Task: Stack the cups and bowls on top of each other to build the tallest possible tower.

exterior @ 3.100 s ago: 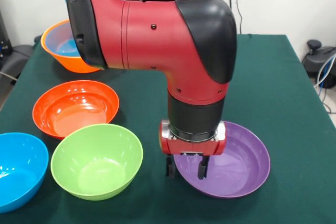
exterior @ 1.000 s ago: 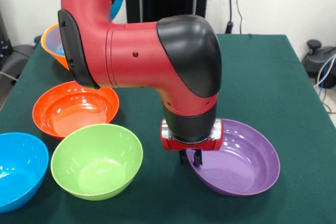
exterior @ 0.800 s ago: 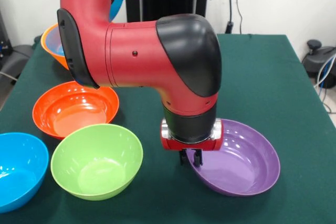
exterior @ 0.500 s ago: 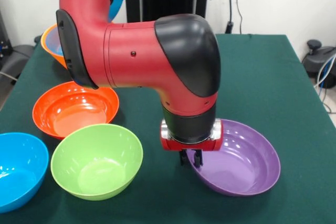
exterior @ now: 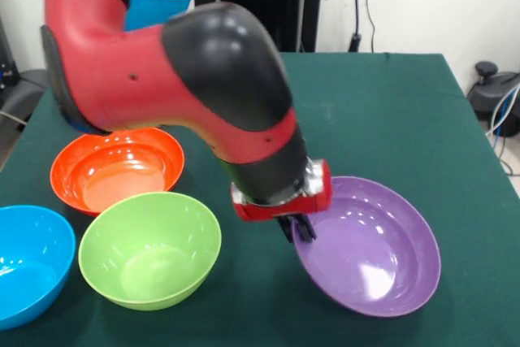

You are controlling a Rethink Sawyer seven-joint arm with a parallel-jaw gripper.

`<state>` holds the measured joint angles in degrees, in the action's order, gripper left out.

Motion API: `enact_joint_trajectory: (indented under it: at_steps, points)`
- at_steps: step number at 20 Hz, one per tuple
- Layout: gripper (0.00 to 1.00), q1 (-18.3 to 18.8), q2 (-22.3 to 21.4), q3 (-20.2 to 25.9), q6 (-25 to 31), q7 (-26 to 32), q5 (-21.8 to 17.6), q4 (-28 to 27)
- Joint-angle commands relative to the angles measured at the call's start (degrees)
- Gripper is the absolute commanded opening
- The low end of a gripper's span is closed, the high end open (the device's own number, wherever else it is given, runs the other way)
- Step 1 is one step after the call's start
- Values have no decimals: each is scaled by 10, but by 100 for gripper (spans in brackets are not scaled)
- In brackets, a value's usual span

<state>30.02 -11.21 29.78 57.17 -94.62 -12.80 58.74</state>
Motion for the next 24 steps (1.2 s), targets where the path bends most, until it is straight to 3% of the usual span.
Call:
enact_joint_trajectory:
  at_steps: [1, 14, 24]
  points:
    - [0, 58, -19, 131, 98, 273, 27, 103]
    - [0, 95, -2, 202, 166, 304, 35, 100]
    - [0, 116, -2, 229, 117, 304, -5, 123]
